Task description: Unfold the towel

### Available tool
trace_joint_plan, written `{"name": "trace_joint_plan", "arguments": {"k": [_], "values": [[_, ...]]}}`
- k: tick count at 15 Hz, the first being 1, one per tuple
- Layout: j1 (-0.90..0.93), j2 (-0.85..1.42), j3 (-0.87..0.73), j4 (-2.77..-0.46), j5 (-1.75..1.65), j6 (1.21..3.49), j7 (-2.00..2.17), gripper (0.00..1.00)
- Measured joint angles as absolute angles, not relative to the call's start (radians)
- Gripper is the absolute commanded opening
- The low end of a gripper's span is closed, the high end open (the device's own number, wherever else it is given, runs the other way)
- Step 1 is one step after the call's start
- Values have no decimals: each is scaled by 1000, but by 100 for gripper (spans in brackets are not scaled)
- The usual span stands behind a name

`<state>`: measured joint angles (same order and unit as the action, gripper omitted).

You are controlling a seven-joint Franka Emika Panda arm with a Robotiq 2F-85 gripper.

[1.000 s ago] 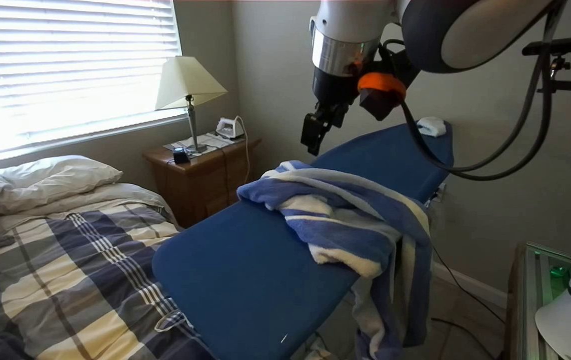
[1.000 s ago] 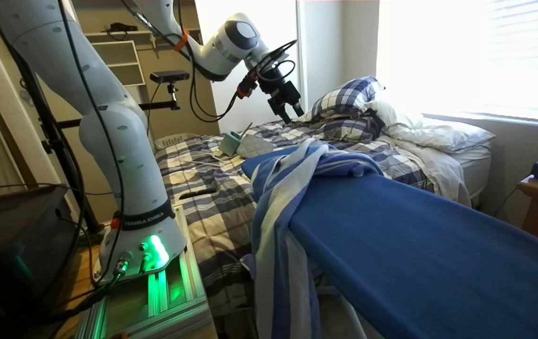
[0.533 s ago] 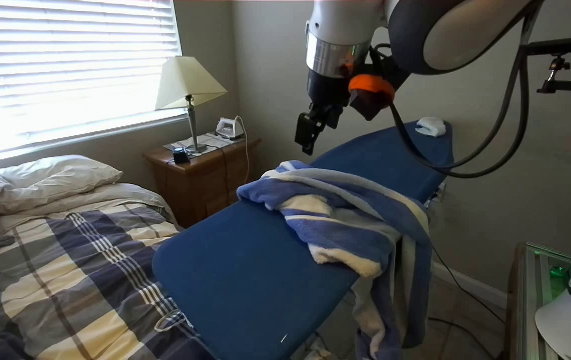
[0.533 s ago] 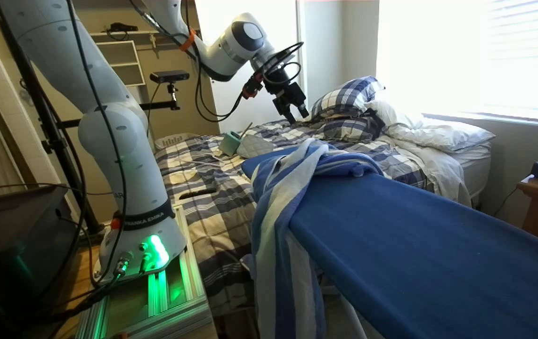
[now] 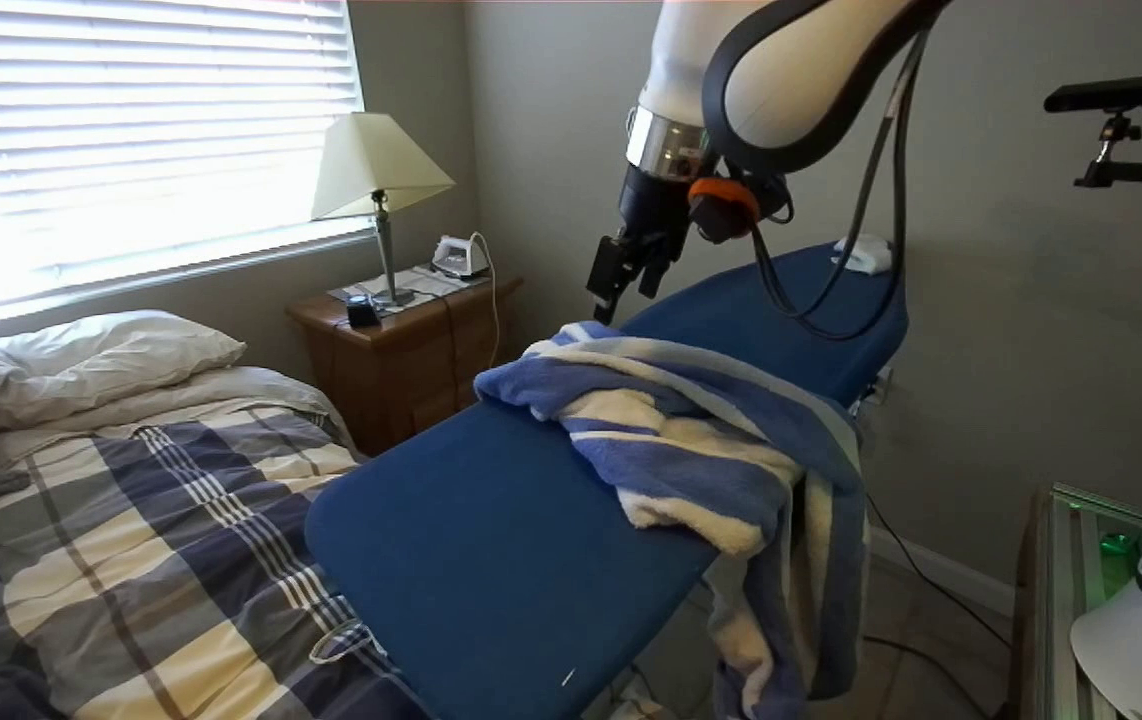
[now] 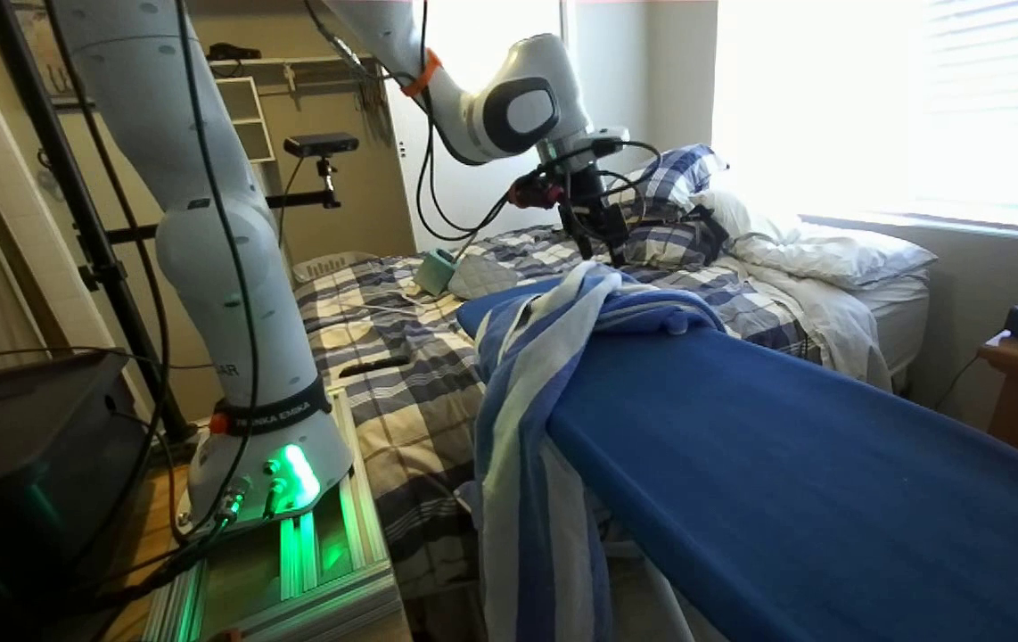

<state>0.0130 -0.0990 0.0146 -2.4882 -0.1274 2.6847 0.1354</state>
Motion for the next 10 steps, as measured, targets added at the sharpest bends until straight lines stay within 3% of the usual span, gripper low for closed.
{"name": "trace_joint_plan", "arguments": {"k": [3,5,6,8,10], "values": [[133,-5,-111,-2452,112,2660,-87,100],[118,16,-94,-2414,267,2585,-223,100],[101,24,-86,-2392,340,2546,-294,75],[61,46,-78,-2349,436,2476,-406,66],[26,72,-76,-2311,468,2425,-458,50]]}}
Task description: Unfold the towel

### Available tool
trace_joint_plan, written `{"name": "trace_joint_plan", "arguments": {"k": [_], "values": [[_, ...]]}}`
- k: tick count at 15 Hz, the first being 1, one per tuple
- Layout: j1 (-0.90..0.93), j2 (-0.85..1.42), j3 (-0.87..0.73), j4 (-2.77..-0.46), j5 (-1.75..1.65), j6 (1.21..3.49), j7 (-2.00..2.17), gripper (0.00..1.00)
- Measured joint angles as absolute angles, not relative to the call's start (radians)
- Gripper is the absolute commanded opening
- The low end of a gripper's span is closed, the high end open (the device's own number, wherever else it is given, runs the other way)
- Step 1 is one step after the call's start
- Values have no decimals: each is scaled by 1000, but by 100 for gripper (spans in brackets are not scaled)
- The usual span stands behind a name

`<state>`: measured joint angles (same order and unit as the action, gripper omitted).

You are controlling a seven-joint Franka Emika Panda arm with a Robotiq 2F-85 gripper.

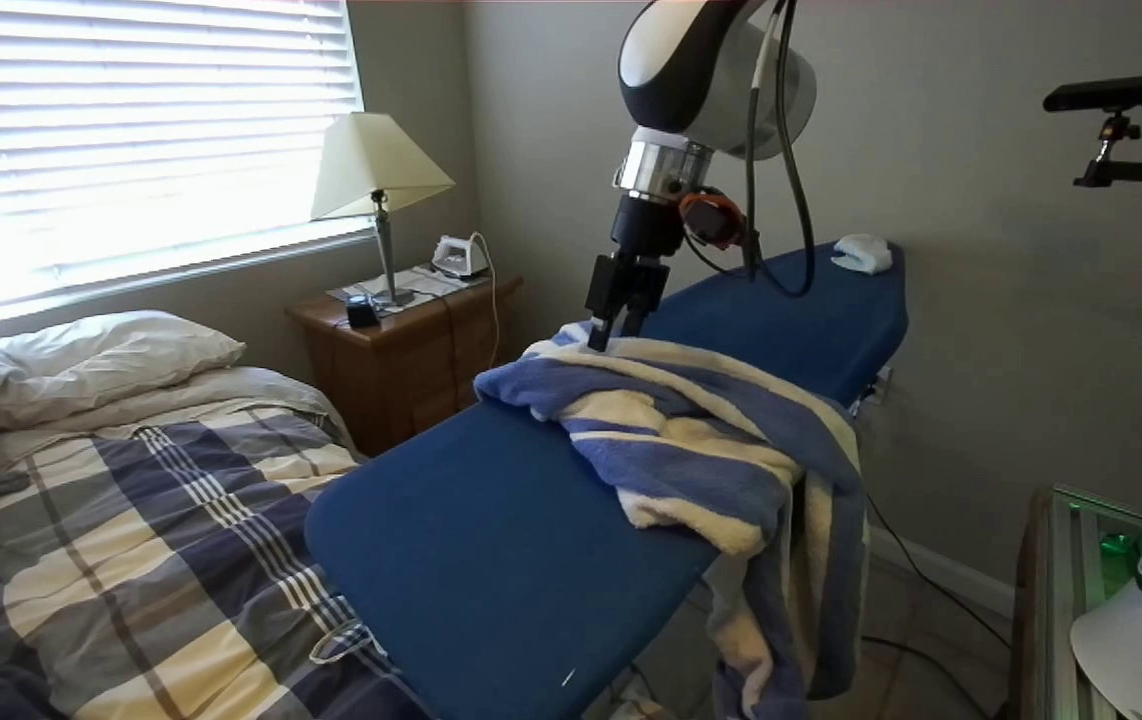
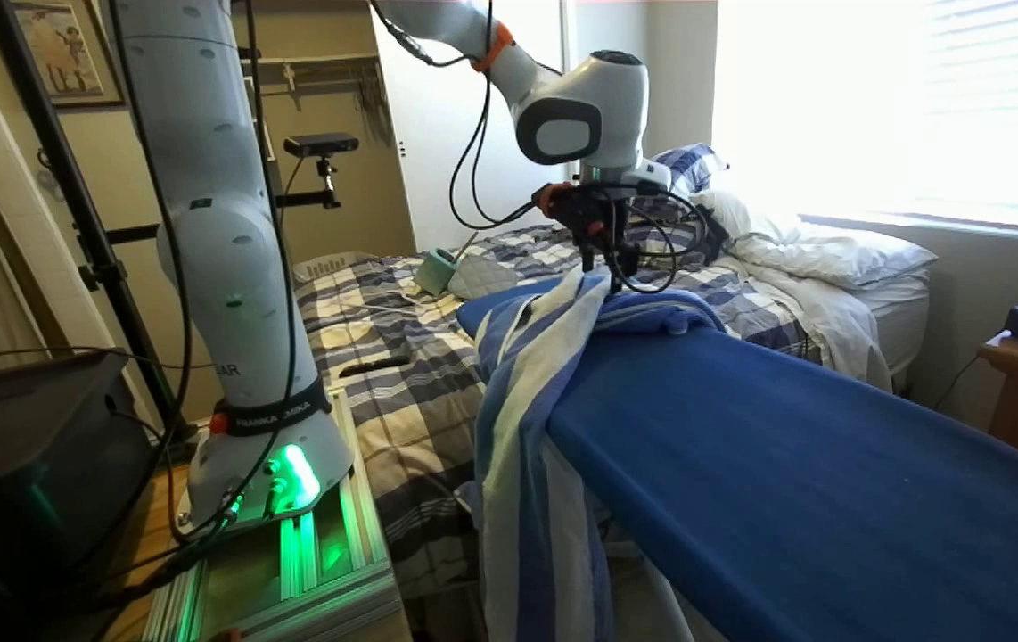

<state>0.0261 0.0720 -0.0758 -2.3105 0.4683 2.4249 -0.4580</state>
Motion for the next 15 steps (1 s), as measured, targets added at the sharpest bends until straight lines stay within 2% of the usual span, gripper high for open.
{"name": "trace_joint_plan", "arguments": {"k": [7,15], "values": [[-38,161,-38,-2230,474,2379,-498,1],[-72,78,-48,-2246,450,2396,-343,1]]}}
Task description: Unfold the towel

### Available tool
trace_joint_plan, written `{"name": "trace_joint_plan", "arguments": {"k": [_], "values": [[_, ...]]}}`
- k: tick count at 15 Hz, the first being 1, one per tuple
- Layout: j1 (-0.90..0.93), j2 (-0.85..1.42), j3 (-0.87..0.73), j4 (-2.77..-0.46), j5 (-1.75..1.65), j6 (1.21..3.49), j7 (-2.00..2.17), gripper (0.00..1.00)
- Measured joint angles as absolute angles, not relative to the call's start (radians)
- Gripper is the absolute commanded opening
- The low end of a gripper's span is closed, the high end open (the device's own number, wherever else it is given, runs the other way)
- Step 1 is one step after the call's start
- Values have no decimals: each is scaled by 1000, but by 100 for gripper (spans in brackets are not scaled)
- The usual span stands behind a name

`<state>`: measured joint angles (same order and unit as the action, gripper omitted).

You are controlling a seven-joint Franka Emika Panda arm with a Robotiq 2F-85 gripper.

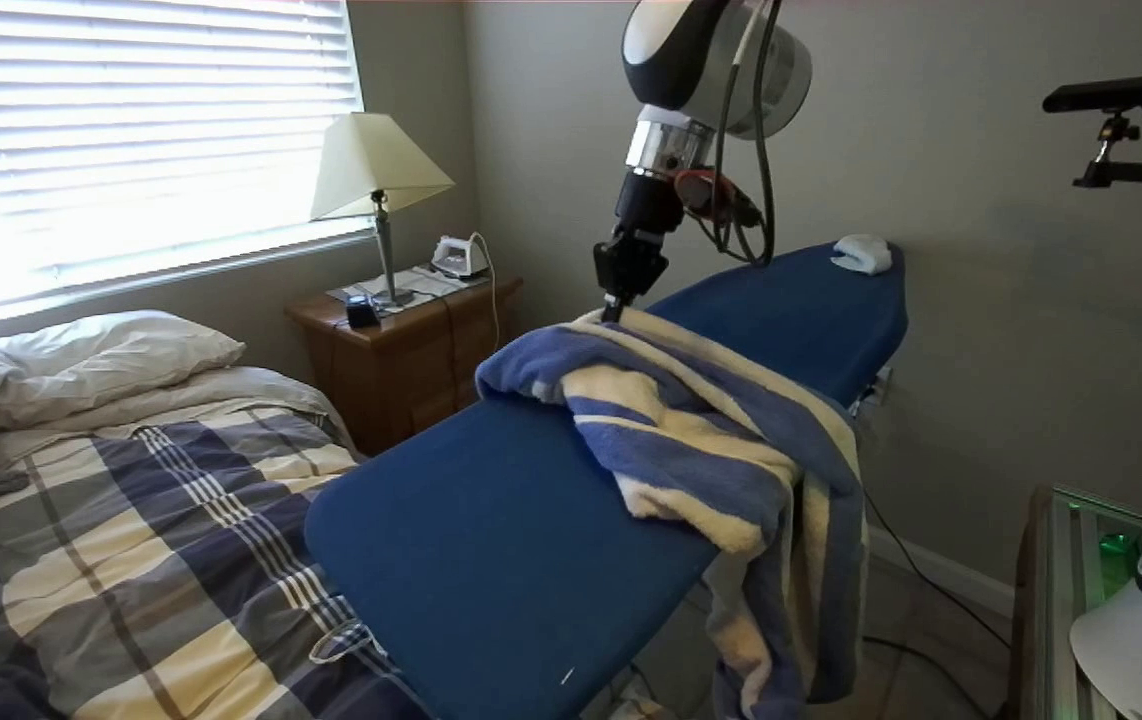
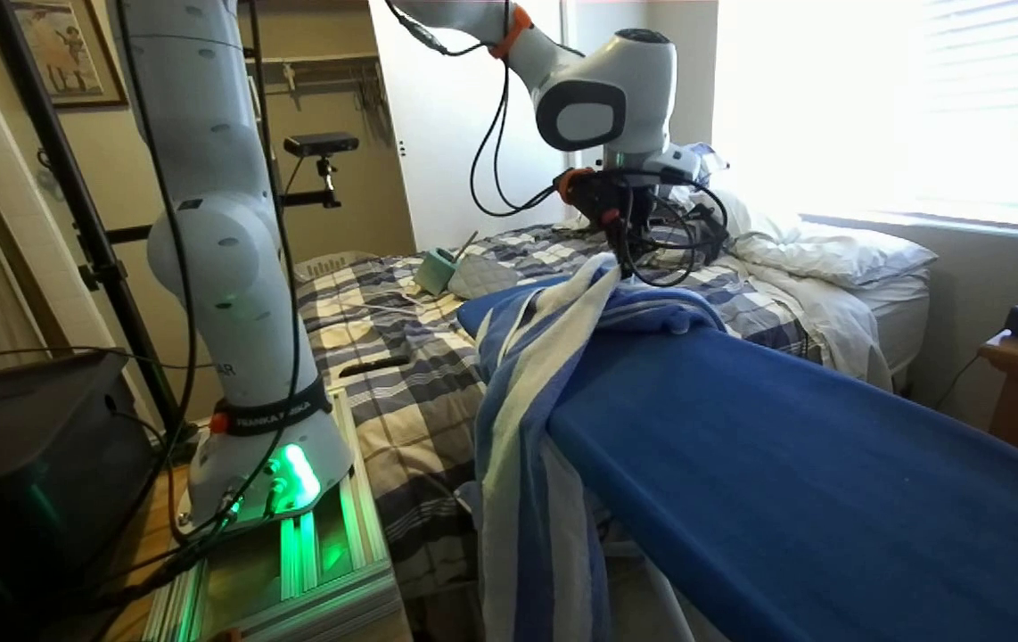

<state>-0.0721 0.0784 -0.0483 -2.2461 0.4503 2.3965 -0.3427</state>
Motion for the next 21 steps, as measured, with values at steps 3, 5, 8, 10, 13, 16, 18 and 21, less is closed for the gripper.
{"name": "trace_joint_plan", "arguments": {"k": [3,5,8,10,13,16,18,21], "values": [[-96,-66,-92,-2343,379,2433,-237,1],[-120,-175,-116,-2418,311,2450,-155,1],[-185,-333,-140,-2519,198,2459,-36,1],[-242,-404,-145,-2564,126,2478,29,1],[-317,-423,-136,-2598,24,2558,136,1],[-387,-380,-98,-2610,-76,2675,280,1],[-450,-333,-46,-2610,-170,2754,411,1],[-632,-264,115,-2589,-342,2824,641,37]]}}
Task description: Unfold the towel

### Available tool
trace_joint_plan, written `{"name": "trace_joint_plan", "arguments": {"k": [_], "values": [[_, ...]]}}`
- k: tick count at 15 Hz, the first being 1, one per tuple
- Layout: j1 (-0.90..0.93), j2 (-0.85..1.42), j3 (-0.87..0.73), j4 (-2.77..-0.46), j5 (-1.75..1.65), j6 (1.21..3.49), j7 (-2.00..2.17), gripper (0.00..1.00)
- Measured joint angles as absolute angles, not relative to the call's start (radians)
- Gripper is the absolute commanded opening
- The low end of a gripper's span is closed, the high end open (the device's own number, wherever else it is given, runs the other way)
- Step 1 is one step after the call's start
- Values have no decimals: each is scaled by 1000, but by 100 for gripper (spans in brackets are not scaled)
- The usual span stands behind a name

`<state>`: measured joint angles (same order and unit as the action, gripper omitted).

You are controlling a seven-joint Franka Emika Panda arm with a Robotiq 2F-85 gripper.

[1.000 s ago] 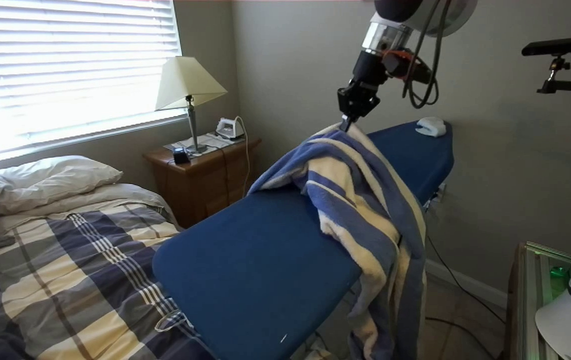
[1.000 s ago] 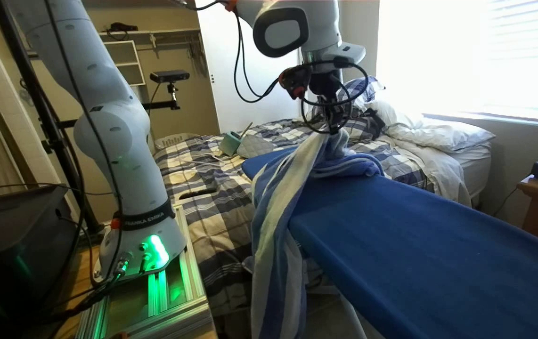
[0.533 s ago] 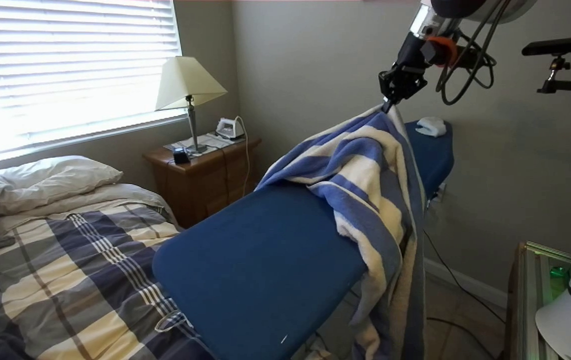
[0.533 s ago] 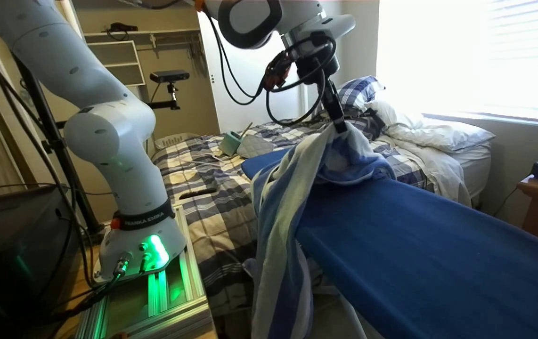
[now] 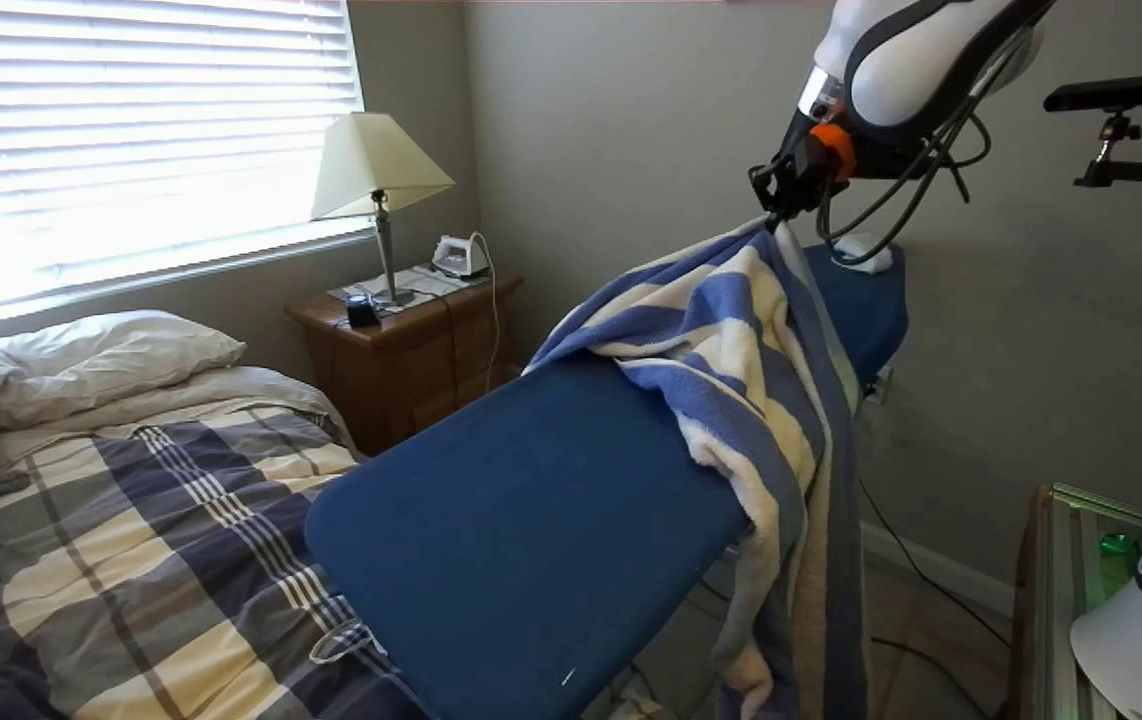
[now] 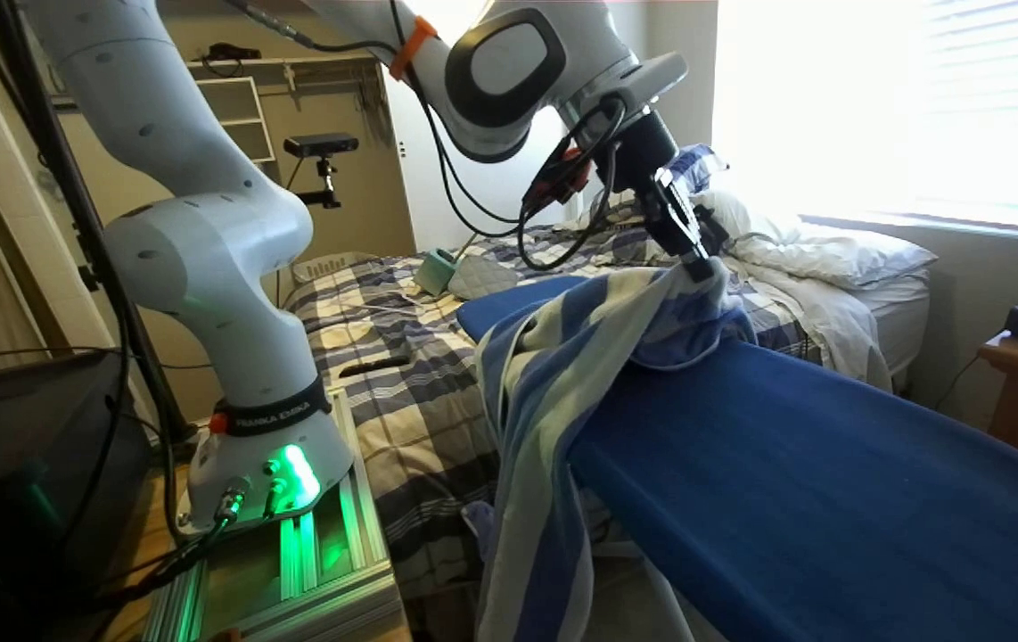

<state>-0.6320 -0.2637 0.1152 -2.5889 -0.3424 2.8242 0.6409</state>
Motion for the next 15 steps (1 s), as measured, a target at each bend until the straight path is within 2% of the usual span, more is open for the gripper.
{"name": "trace_joint_plan", "arguments": {"k": [5,9,15], "values": [[-956,-239,431,-2504,-618,2757,1002,72],[-1016,-244,621,-2406,-747,2644,1253,98],[-1009,-107,817,-2250,-822,2565,1335,100]]}}
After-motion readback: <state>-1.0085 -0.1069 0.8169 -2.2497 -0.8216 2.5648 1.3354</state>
